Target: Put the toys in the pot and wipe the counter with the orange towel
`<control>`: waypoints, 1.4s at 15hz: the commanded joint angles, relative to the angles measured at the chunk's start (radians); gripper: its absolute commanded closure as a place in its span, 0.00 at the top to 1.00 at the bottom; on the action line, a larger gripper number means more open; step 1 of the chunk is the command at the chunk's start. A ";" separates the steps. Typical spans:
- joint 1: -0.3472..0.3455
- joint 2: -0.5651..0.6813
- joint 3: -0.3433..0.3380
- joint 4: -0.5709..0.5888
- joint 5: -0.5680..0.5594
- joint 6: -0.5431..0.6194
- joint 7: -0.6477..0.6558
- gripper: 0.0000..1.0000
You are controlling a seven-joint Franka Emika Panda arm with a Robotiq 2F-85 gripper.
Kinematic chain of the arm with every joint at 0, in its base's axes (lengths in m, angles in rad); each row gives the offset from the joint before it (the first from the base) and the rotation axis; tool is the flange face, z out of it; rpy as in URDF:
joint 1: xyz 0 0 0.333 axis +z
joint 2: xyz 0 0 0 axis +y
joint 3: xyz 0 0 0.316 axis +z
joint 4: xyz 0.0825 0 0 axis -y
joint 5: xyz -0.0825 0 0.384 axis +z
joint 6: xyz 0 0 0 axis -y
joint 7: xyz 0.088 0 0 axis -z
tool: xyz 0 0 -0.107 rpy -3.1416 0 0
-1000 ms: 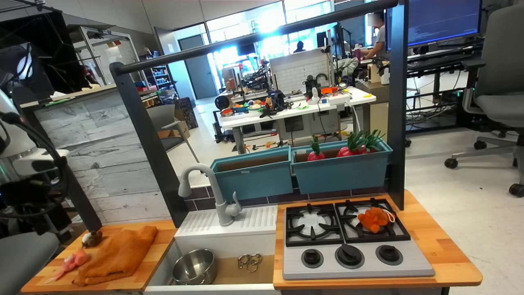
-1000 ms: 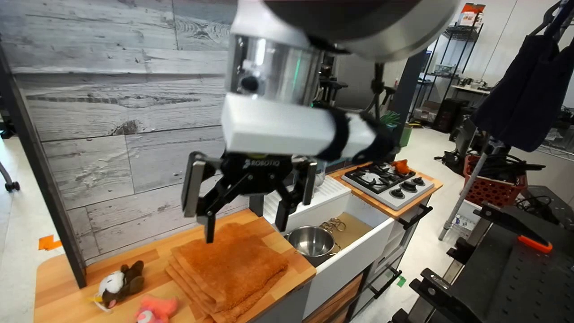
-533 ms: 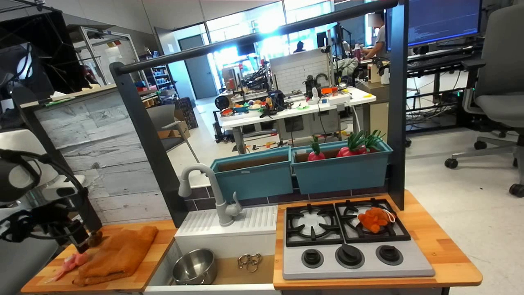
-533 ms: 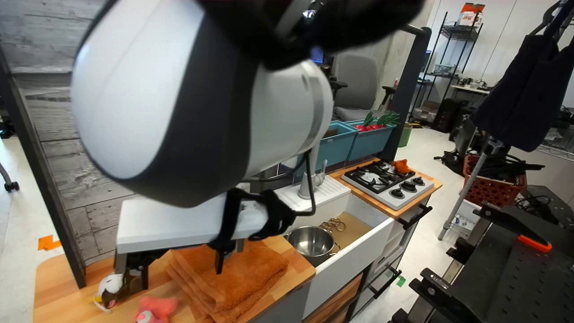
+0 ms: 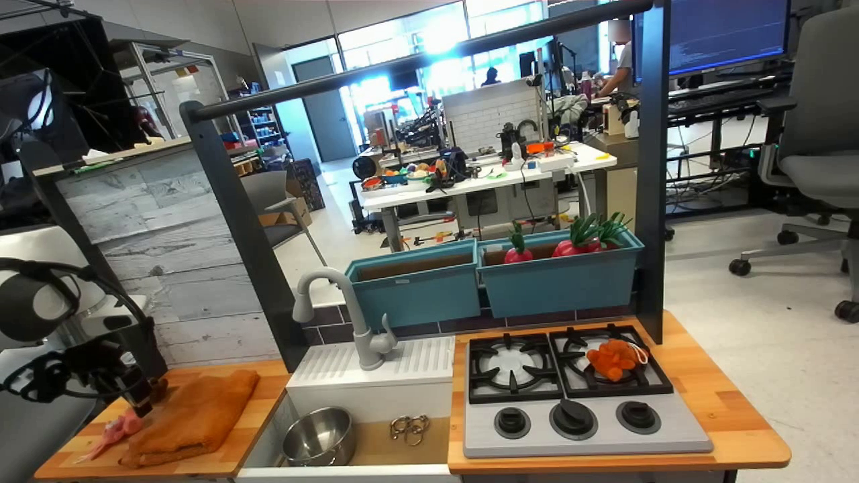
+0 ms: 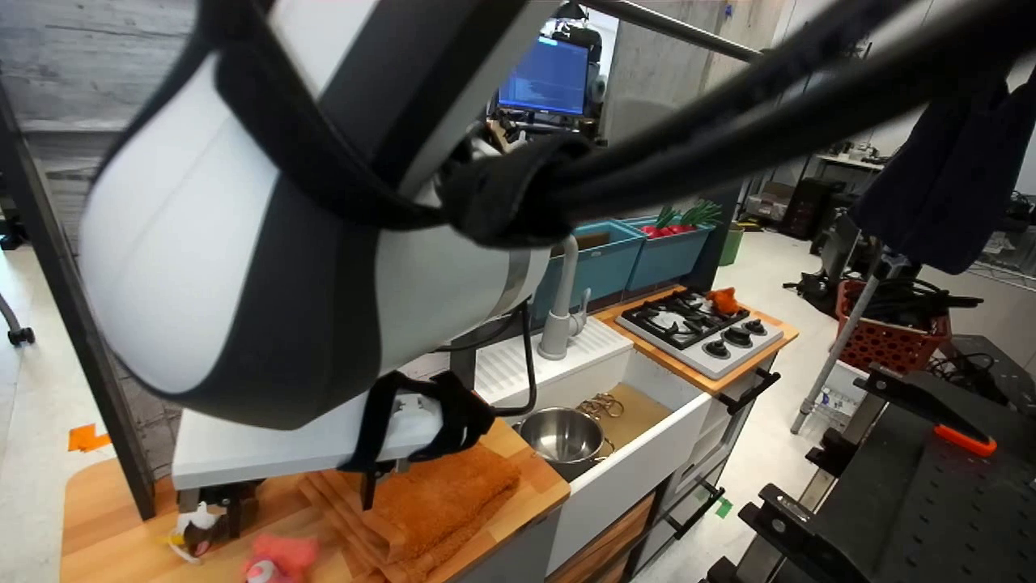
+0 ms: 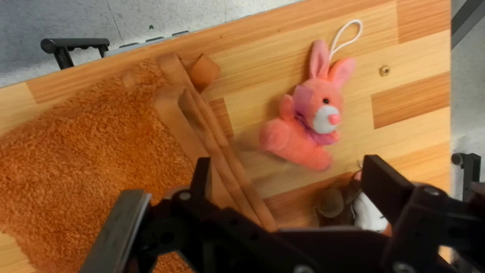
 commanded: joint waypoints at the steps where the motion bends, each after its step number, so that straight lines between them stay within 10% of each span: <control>1: -0.010 0.011 0.019 -0.001 0.025 -0.016 -0.022 1.00; 5: -0.032 0.046 0.077 0.002 0.059 0.052 -0.071 1.00; 6: -0.035 0.052 0.086 0.003 0.068 0.059 -0.082 0.75; 16: -0.047 0.029 0.097 -0.055 0.092 0.130 -0.162 0.04; 21: -0.080 -0.093 0.127 -0.188 0.096 0.182 -0.212 0.01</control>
